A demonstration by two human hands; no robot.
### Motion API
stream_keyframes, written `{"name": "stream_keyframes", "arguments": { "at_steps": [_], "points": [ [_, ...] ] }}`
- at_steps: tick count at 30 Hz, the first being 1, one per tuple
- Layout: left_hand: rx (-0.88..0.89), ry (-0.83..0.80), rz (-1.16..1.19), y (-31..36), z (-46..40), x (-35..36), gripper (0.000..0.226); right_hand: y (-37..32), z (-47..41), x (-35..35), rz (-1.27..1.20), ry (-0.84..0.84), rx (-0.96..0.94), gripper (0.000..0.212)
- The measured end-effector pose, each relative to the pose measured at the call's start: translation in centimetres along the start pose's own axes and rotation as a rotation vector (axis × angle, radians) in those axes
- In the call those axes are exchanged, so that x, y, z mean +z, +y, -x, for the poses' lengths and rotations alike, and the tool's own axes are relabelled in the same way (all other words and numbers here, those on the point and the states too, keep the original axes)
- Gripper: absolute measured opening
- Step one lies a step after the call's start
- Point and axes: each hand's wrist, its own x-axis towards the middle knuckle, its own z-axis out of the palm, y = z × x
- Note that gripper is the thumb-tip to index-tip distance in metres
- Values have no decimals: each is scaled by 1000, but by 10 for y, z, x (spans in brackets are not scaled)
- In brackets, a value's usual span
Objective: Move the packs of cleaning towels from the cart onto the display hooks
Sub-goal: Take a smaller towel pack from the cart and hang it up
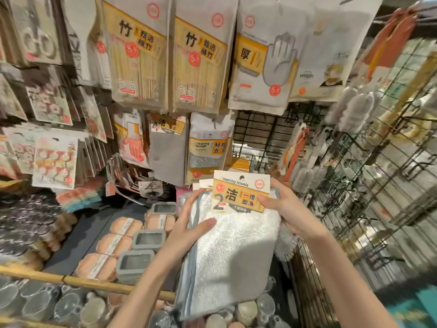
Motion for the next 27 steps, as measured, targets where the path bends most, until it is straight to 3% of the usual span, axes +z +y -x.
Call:
{"name": "stream_keyframes", "arguments": {
  "at_steps": [5,9,15,22,27],
  "points": [
    [-62,39,67,-6,-12,17,82,5,-7,-11,-34,97,14,26],
    [-53,65,81,-9,-16,32,89,15,-13,-19,-164,151,44,32],
    [-42,139,110,-13,-21,38,74,24,-30,-40,-305,60,113,28],
    [-34,221,218,-12,-29,40,36,32,-41,-42,-325,14,81,31],
    [-10,283,129,-19,-35,32,40,38,-50,-31,-282,52,73,34]
  ]
}}
